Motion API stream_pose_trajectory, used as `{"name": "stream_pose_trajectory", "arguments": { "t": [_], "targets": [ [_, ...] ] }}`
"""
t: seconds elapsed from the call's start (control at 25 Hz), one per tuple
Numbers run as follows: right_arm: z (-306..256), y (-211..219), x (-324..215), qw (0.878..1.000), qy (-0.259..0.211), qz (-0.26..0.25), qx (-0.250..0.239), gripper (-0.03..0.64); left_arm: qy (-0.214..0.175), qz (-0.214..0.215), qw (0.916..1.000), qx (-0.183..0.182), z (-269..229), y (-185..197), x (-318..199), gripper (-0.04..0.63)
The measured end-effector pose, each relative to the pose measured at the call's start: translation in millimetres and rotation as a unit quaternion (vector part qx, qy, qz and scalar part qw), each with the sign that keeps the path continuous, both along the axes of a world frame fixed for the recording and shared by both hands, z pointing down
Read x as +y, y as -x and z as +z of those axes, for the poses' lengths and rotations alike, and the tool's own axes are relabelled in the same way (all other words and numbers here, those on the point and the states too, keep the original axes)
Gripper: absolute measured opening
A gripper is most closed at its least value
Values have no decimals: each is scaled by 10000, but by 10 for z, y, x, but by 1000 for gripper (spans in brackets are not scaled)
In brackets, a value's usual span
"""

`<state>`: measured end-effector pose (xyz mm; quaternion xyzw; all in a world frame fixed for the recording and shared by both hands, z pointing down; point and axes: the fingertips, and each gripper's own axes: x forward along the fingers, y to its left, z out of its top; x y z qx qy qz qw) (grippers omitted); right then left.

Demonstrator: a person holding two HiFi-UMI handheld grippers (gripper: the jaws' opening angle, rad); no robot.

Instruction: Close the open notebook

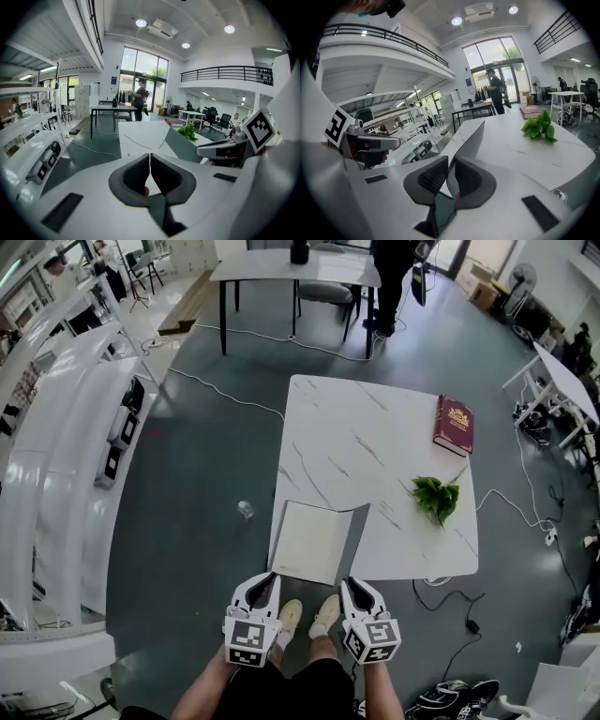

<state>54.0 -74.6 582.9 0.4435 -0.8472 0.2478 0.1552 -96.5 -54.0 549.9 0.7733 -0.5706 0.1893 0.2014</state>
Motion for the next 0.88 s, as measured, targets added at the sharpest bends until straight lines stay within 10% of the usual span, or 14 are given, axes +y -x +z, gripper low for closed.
{"name": "stream_pose_trajectory", "arguments": {
  "t": [0.88],
  "targets": [
    [74,1019,28,9952,23,-980,33,43,82,-703,9975,58,96,700,193,28]
  ]
}}
